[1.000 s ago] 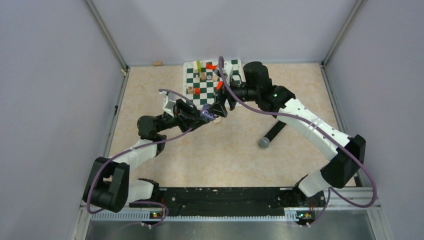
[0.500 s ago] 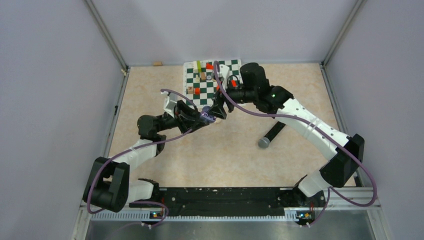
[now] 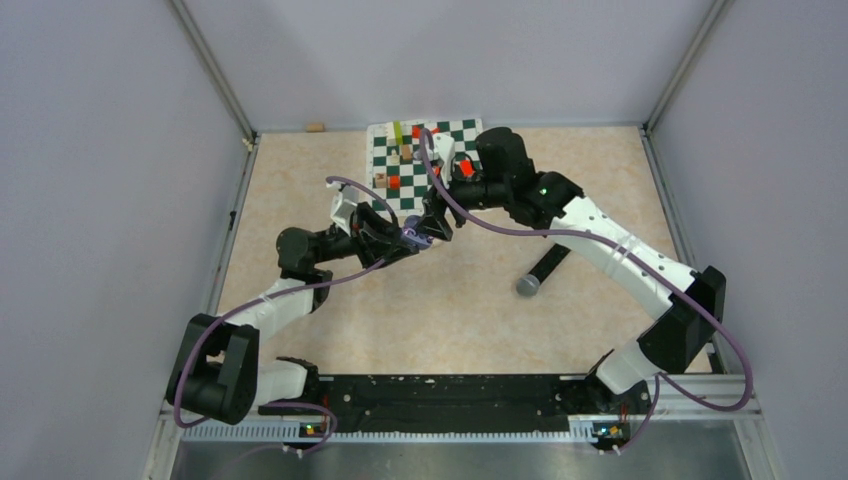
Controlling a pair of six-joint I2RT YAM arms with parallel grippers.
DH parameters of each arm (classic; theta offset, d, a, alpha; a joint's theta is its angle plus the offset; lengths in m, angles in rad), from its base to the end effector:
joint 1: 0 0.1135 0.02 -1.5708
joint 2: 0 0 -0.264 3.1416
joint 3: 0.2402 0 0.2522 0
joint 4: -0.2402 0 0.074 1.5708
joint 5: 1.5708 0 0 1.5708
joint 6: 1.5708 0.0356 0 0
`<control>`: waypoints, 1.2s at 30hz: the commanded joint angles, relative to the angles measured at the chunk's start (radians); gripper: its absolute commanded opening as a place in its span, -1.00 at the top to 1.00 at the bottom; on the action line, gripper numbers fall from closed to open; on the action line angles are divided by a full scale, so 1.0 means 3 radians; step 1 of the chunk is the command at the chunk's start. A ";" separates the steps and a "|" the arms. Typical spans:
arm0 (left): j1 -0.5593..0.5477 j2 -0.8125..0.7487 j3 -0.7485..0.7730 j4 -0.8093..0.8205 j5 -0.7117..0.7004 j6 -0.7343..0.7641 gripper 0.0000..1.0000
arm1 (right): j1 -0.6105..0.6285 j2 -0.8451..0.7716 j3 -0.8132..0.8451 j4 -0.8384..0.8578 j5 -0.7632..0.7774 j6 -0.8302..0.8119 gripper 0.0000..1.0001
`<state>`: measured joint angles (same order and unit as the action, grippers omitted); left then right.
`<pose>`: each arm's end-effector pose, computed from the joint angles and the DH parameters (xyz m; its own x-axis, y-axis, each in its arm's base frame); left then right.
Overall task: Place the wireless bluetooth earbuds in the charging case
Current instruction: Adjust the charging case with the earbuds.
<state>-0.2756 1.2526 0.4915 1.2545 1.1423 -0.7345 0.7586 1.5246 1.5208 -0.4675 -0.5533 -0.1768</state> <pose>0.2167 -0.0949 0.2808 -0.2542 -0.2175 -0.9424 0.9615 0.0486 -0.2705 0.2382 0.2515 0.3889 -0.1617 -0.3594 -0.9191 -0.9686 0.2359 0.0782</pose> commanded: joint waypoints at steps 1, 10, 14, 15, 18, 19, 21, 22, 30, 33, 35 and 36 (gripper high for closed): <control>-0.0052 -0.0039 0.0156 0.0164 -0.0187 0.0031 0.99 | 0.0214 0.0121 0.0121 -0.0102 -0.0159 -0.0030 -0.41; -0.0063 -0.0073 0.0131 0.0175 -0.0143 0.0085 1.00 | 0.0214 0.0078 0.0283 -0.0202 -0.0130 -0.0099 -0.43; -0.0055 -0.0089 0.0126 0.0198 -0.0142 0.0072 1.00 | 0.0175 -0.0014 0.0310 -0.0228 -0.0186 -0.0101 -0.46; -0.0053 -0.0086 0.0122 0.0212 -0.0145 0.0061 1.00 | 0.0156 -0.0036 0.0306 -0.0231 -0.0199 -0.0101 -0.46; -0.0052 -0.0090 0.0126 0.0229 -0.0147 0.0049 1.00 | 0.0099 -0.0101 0.0290 -0.0231 -0.0281 -0.0093 -0.46; -0.0053 -0.0094 0.0126 0.0231 -0.0143 0.0042 1.00 | 0.0077 -0.0114 0.0286 -0.0231 -0.0311 -0.0080 -0.47; -0.0048 -0.0096 0.0125 0.0236 -0.0143 0.0038 1.00 | 0.0027 -0.0153 0.0285 -0.0231 -0.0389 -0.0059 -0.47; -0.0048 -0.0098 0.0123 0.0236 -0.0144 0.0035 1.00 | -0.0001 -0.0173 0.0285 -0.0231 -0.0431 -0.0049 -0.47; -0.0025 -0.0120 0.0125 0.0252 -0.0147 0.0034 1.00 | -0.0296 -0.0354 0.0219 -0.0147 -0.0838 0.0092 -0.47; -0.0018 -0.0126 0.0125 0.0257 -0.0154 0.0027 1.00 | -0.0324 -0.0438 0.0171 -0.0137 -0.0868 0.0116 -0.47; -0.0012 -0.0130 0.0126 0.0262 -0.0153 0.0023 1.00 | -0.0330 -0.0499 0.0124 -0.0110 -0.0780 0.0164 -0.45; -0.0008 -0.0135 0.0126 0.0262 -0.0152 0.0024 1.00 | -0.0330 -0.0534 0.0099 -0.0092 -0.0708 0.0210 -0.42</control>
<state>-0.2852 1.2385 0.4946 1.2861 1.1172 -0.7296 0.6640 1.4330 1.5700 -0.5392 -0.7574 -0.1547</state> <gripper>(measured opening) 0.367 0.727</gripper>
